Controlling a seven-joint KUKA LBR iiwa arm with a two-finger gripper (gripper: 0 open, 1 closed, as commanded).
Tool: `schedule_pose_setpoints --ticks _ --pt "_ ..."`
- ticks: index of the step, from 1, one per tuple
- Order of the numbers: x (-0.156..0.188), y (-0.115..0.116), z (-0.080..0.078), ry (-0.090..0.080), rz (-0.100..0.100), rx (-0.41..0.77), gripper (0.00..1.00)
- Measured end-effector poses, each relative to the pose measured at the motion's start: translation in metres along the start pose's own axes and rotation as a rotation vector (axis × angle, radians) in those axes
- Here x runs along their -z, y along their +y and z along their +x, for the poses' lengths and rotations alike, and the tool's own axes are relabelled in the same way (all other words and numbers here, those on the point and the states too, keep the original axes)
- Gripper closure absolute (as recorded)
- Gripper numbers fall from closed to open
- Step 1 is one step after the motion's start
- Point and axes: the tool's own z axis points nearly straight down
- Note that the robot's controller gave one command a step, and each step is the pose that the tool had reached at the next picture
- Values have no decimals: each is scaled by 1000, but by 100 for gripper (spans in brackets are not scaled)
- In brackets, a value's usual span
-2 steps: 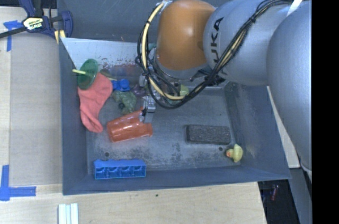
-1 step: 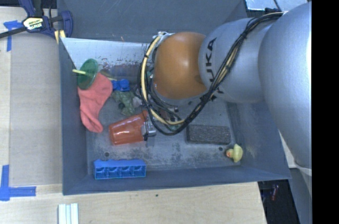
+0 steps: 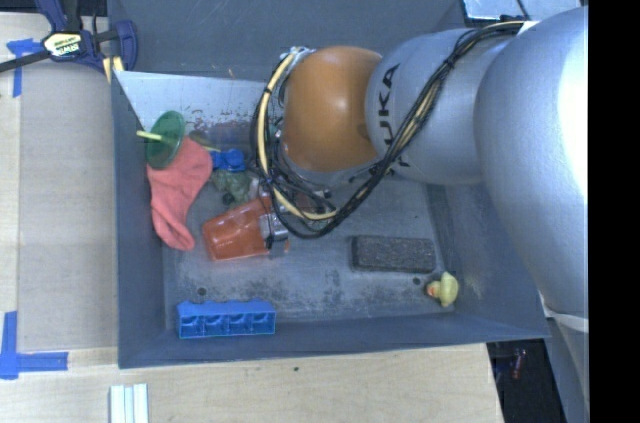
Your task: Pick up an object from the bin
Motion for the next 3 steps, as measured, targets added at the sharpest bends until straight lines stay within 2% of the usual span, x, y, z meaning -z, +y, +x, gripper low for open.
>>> schedule_pose_setpoints --ticks 1,2,3 --pt "0 0 0 0 0 0 100" --pt "53 -1 0 -18 2 18 100" --pt "150 2 -4 -4 -1 58 0"
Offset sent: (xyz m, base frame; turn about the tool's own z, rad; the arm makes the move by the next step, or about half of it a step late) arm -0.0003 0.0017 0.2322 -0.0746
